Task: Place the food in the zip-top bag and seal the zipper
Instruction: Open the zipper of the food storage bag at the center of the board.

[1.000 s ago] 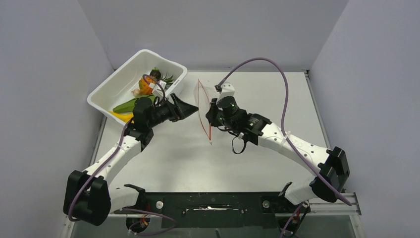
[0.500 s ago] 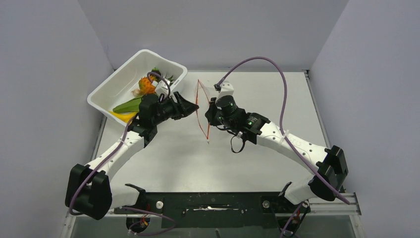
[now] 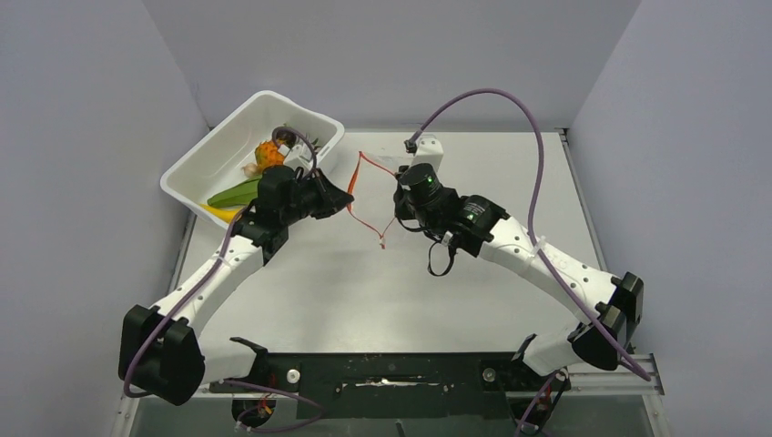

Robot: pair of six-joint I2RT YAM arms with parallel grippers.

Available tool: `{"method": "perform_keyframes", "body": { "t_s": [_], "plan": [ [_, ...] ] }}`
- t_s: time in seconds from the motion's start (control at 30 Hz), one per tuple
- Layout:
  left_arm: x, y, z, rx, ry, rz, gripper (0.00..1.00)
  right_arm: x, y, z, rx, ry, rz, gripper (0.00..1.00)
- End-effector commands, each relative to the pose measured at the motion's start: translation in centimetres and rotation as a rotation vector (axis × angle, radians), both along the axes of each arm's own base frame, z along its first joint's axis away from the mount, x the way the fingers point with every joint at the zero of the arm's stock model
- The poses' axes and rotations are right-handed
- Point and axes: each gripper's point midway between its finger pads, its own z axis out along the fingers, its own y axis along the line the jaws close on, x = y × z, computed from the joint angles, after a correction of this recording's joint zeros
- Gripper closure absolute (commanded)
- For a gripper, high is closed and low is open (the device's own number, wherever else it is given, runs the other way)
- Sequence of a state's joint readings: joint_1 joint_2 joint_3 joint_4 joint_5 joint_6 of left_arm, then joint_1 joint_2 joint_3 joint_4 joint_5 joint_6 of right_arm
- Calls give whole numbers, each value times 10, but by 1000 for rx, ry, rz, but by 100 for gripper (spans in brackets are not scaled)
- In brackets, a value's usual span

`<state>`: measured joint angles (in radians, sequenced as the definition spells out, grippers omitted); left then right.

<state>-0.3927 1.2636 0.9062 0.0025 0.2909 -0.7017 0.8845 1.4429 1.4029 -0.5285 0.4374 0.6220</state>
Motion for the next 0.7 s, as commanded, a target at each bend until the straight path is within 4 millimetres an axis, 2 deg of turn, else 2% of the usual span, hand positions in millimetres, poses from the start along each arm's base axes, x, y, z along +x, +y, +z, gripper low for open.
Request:
{"method": "perform_keyframes", "body": {
  "t_s": [0.0,0.17,0.37,0.67],
  "plan": [
    [4,6,48,6,-113,27,100,-4,-23,23,-11,-34,-75,93],
    [-7,-4,62,-39,-124,-47,100,-2,-4,34,-28,-13,-48,86],
    [-14,-10,86,-109,-148,-74,100,13,22,18,-84,33,-22,69],
    [-14,-10,87,-109,-147,-72,100,18,51,15,-52,45,49,64]
  ]
}}
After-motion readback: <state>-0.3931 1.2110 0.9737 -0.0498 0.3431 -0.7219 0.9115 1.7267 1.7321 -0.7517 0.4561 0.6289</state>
